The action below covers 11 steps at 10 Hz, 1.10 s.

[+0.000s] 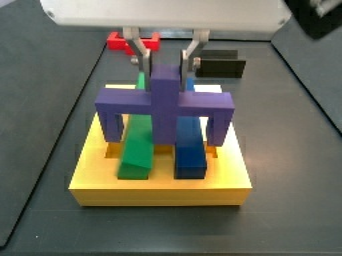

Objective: Pick up the purple object. Move up. Place the purple object on the fixture. Regrasp the purple object. Move to above the board. Insert the purple object.
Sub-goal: Insert the purple object.

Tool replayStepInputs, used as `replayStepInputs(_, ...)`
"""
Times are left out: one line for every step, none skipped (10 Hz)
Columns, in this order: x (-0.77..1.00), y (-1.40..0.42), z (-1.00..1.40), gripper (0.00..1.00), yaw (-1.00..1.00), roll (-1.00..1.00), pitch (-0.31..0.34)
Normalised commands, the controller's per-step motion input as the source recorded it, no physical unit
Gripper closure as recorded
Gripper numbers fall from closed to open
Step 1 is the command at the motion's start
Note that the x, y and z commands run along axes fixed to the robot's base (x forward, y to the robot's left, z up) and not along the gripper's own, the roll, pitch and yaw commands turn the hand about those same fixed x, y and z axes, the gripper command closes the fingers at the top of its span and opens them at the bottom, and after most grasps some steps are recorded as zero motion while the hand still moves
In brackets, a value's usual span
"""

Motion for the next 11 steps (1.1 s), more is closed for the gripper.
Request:
replayStepInputs(0.0,0.05,0.0,1.0,0.0,-0.01,0.0)
replayStepInputs(-0.06,0.02,0.0,1.0,0.0,-0.01,0.0)
replayStepInputs(0.0,0.0,0.0,1.0,0.0,-0.03,0.0)
replayStepInputs(0.0,0.0,0.02,1.0,0.0,-0.04,0.0)
replayStepInputs(0.0,0.0,0.09,1.0,0.0,-0.06,0.0)
replayStepInputs(0.0,0.0,0.26,1.0,0.0,-0.08,0.0)
replayStepInputs(0.0,0.0,0.33,1.0,0.0,-0.09,0.0)
replayStepInputs(0.0,0.0,0.19,1.0,0.0,-0.08,0.0)
replayStepInputs(0.0,0.0,0.14,1.0,0.0,-0.08,0.0)
replayStepInputs(0.0,0.0,0.12,1.0,0.0,-0.08,0.0)
replayStepInputs(0.0,0.0,0.08,1.0,0.0,-0.09,0.0)
